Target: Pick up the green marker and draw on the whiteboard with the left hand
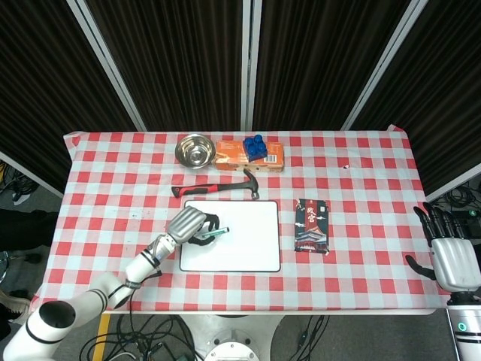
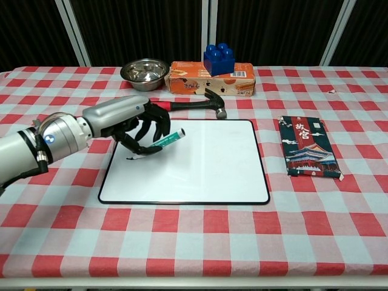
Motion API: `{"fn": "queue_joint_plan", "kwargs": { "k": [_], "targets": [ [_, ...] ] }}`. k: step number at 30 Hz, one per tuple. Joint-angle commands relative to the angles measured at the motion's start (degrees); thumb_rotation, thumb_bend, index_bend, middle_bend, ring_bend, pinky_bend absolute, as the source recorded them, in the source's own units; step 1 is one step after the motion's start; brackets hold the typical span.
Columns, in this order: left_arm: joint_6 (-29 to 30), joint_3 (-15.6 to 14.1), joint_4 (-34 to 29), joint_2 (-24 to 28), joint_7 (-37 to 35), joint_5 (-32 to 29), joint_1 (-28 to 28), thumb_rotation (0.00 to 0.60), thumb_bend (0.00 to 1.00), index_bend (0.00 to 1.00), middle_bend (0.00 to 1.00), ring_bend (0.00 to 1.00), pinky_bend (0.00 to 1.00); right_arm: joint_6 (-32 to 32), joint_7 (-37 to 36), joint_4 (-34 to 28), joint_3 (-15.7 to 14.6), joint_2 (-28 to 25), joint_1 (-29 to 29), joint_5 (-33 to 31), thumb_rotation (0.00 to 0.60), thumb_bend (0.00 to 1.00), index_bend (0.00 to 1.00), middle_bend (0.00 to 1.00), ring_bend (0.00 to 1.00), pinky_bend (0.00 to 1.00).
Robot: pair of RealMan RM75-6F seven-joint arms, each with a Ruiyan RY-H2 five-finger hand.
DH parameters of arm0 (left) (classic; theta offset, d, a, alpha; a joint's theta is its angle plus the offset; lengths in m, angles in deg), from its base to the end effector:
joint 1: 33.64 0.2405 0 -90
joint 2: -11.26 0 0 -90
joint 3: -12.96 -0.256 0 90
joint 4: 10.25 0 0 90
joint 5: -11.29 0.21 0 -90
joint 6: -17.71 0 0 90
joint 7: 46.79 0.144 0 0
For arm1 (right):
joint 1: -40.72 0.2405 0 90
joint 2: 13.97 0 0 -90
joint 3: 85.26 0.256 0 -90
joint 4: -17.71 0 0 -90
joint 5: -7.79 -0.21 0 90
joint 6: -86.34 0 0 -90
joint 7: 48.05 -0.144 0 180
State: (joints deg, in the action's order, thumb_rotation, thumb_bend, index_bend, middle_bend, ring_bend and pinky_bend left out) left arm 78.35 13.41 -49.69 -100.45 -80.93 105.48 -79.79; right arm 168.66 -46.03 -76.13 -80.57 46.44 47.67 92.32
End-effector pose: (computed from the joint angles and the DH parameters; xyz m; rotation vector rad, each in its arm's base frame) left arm -0.1619 0.3514 -0.1035 -2.0509 -1.1167 -1.2736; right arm -0.3065 -0.1989 0.1771 1.4145 -0.8456 0.8633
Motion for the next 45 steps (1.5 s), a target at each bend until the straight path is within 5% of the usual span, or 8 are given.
{"fn": "queue_joint_plan", "kwargs": {
  "k": [1,8,14,34,45],
  "targets": [
    [-0.86,0.51,1.21,-1.88,-0.58,-0.17,-1.55,0.600,0.40,0.48,0.57,0.67,0.96,0.12,-0.13,0.09,0.02,-0.14,-0.15,-0.18,0.600,0.10,0.00,0.00,0.00,0.08],
    [-2.16,2.62,3.83,-5.76,-1.20,-0.61,-6.09,0.600,0.40,0.48,0.57,0.66,0.96,0.01,-0.67,0.32,0.18,-0.70,-0.45,-1.09,0.600,0.10,0.00,0.00,0.00,0.08],
    [0.38,4.46,1.58,-3.68,-0.65,-1.55,-7.04,0.600,0.40,0.48,0.57,0.66,0.96,0.46,-1.28,0.55,0.30,-0.86,-0.60,-0.84,0.600,0.10,0.00,0.00,0.00,0.08],
    [-3.13,1.39,0.87,-2.31,0.13,-4.25,-2.98,0.600,0.40,0.48,0.57,0.66,0.96,-0.25,-0.87,0.23,0.11,-0.64,-0.28,-0.64,0.600,0.10,0.00,0.00,0.00,0.08],
    [-3.77,-2.13,-13.42,4.15,1.78,-4.80,1.57,0.600,0.40,0.48,0.57,0.66,0.96,-0.25,-1.73,0.77,-0.03,-0.44,0.04,0.37,0.600,0.10,0.00,0.00,0.00,0.09]
  ]
}}
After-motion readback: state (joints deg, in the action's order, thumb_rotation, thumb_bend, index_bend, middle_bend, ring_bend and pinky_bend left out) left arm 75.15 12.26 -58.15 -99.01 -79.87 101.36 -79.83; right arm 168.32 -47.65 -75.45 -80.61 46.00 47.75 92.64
